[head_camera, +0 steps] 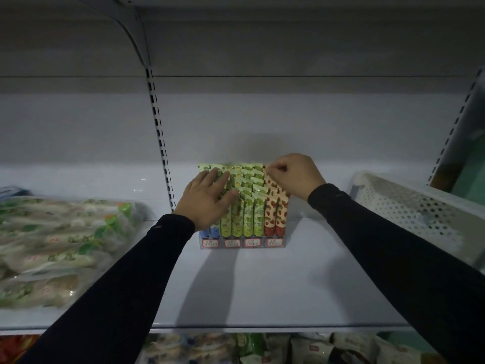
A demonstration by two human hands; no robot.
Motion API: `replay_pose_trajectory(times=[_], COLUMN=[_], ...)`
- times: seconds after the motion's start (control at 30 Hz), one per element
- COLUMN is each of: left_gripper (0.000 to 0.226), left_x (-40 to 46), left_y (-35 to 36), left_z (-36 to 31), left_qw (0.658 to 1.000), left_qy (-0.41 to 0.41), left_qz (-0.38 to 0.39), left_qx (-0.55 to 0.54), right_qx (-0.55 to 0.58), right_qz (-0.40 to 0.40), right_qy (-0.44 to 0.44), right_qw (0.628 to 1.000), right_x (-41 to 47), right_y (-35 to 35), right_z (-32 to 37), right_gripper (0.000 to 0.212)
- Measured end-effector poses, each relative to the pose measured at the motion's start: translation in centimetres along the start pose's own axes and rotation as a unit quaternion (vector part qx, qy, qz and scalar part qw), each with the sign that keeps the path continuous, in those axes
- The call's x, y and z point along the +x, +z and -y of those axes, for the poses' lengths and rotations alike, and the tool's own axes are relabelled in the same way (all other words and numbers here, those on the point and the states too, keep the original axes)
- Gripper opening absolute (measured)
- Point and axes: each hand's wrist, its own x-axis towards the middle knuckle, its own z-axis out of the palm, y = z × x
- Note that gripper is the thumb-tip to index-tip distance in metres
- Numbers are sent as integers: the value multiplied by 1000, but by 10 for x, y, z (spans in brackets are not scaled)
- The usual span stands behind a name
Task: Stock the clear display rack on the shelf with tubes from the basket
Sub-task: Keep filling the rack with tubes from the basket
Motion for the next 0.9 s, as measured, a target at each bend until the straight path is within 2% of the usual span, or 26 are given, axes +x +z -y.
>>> replay_pose_trajectory(times=[0.2,0.37,0.6,0.77,0.9], left_gripper=[75,80,91,89,84], left_x=[-12,-17,-15,-14,-14], left_y=[-2,3,9,13,8], left_z=[-2,-3,3,3,-1], left_qw=[1000,998,997,996,996], left_qy=[8,19,30,36,27], left_qz=[18,19,10,-1,18], left_qx=[15,58,72,80,81], right_qx=[14,-22,-55,-72,-61], right_qz=[24,57,92,106,119], right_qy=[-9,-36,-34,-19,-3], right_qw=[1000,997,994,992,991], right_x=[-17,-17,-7,-3,-3], right_y=[-7,5,11,13,11], right_z=[-12,-7,-8,-7,-5], right_gripper=[19,19,24,39,25])
